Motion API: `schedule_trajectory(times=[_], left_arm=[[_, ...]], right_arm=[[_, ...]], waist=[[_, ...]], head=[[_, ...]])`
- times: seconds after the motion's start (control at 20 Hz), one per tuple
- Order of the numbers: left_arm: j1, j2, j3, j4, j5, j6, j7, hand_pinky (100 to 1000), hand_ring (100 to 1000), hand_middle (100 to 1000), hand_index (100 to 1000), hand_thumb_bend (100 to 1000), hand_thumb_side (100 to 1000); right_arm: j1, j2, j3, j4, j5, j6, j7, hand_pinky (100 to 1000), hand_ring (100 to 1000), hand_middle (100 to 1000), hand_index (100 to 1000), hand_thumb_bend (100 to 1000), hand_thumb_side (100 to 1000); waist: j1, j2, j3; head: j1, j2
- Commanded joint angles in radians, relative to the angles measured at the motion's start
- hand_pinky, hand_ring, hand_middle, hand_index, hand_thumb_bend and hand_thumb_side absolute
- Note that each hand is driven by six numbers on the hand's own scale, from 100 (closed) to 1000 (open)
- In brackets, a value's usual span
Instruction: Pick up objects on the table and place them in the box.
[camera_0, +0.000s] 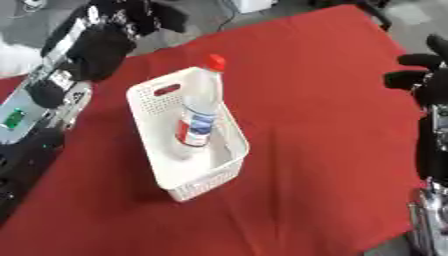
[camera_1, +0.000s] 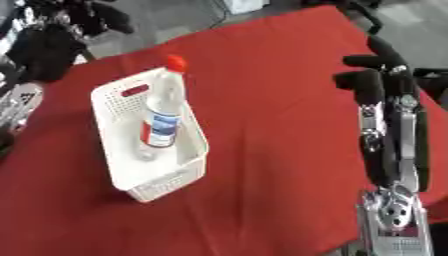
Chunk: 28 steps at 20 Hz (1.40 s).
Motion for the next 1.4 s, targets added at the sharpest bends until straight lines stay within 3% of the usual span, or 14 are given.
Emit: schedule_trajectory(times=[0.05, 0.55, 0.65, 0.7, 0.75, 0.85, 0.9, 0.95, 1.0, 1.15, 1.4], left_arm=[[0.003, 0.044, 0.024, -0.022, 0.001, -0.291, -0.269, 751, 790, 827, 974, 850, 729], [0.085, 0.073, 0.027, -0.064, -0.012, -0.291, -0.208, 724, 753, 798, 958, 775, 738], [0.107, 0.075, 0.024, -0.073, -0.011, -0.291, -0.196, 728, 752, 797, 954, 770, 741], [0.120, 0.075, 0.024, -0.078, -0.011, -0.291, -0.192, 727, 750, 796, 954, 815, 754], [0.133, 0.074, 0.023, -0.084, -0.013, -0.291, -0.189, 727, 749, 796, 955, 763, 743], [0.157, 0.073, 0.025, -0.097, -0.019, -0.291, -0.185, 729, 749, 796, 955, 757, 739], [0.169, 0.071, 0.026, -0.104, -0.023, -0.291, -0.183, 731, 749, 796, 955, 758, 739], [0.183, 0.070, 0.028, -0.112, -0.027, -0.291, -0.180, 734, 750, 797, 957, 799, 751], [0.197, 0.068, 0.032, -0.120, -0.032, -0.291, -0.177, 734, 750, 797, 957, 757, 734], [0.242, 0.059, 0.044, -0.143, -0.044, -0.281, -0.162, 743, 752, 798, 963, 755, 721], [0.302, 0.006, 0.061, -0.189, -0.098, -0.211, -0.165, 757, 762, 809, 982, 740, 733]], right_arm=[[0.000, -0.010, -0.003, -0.015, 0.000, 0.002, 0.000, 648, 609, 671, 894, 523, 804], [0.014, 0.000, -0.002, 0.016, 0.016, 0.000, 0.003, 649, 611, 672, 896, 523, 805], [0.013, 0.005, -0.001, 0.024, 0.023, -0.002, 0.004, 650, 612, 673, 896, 521, 806], [0.012, 0.008, 0.000, 0.028, 0.027, -0.003, 0.004, 650, 612, 673, 896, 547, 784], [0.011, 0.011, 0.000, 0.033, 0.030, -0.004, 0.005, 650, 612, 673, 896, 522, 805], [0.010, 0.014, 0.002, 0.041, 0.036, -0.006, 0.006, 650, 611, 676, 897, 523, 803], [0.010, 0.016, 0.003, 0.046, 0.037, -0.006, 0.007, 649, 611, 675, 897, 624, 705], [0.010, 0.017, 0.004, 0.050, 0.038, -0.007, 0.008, 649, 611, 680, 898, 545, 776], [0.009, 0.018, 0.005, 0.054, 0.039, -0.008, 0.010, 649, 611, 681, 898, 524, 801], [0.010, 0.019, 0.006, 0.062, 0.040, -0.009, 0.012, 649, 611, 682, 899, 524, 797], [0.019, 0.018, 0.005, 0.060, 0.037, -0.007, 0.011, 648, 611, 682, 901, 521, 791]], waist=[[-0.013, -0.029, 0.011], [-0.050, -0.065, 0.092], [-0.059, -0.071, 0.110], [-0.063, -0.073, 0.119], [-0.068, -0.076, 0.130], [-0.075, -0.079, 0.149], [-0.078, -0.079, 0.157], [-0.082, -0.080, 0.168], [-0.085, -0.080, 0.178], [-0.092, -0.080, 0.213], [-0.093, -0.077, 0.267]], head=[[-0.016, 0.003], [-0.035, -0.011], [-0.039, -0.020], [-0.040, -0.025], [-0.043, -0.029], [-0.047, -0.036], [-0.046, -0.041], [-0.048, -0.049], [-0.050, -0.055], [-0.056, -0.069], [-0.059, -0.088]])
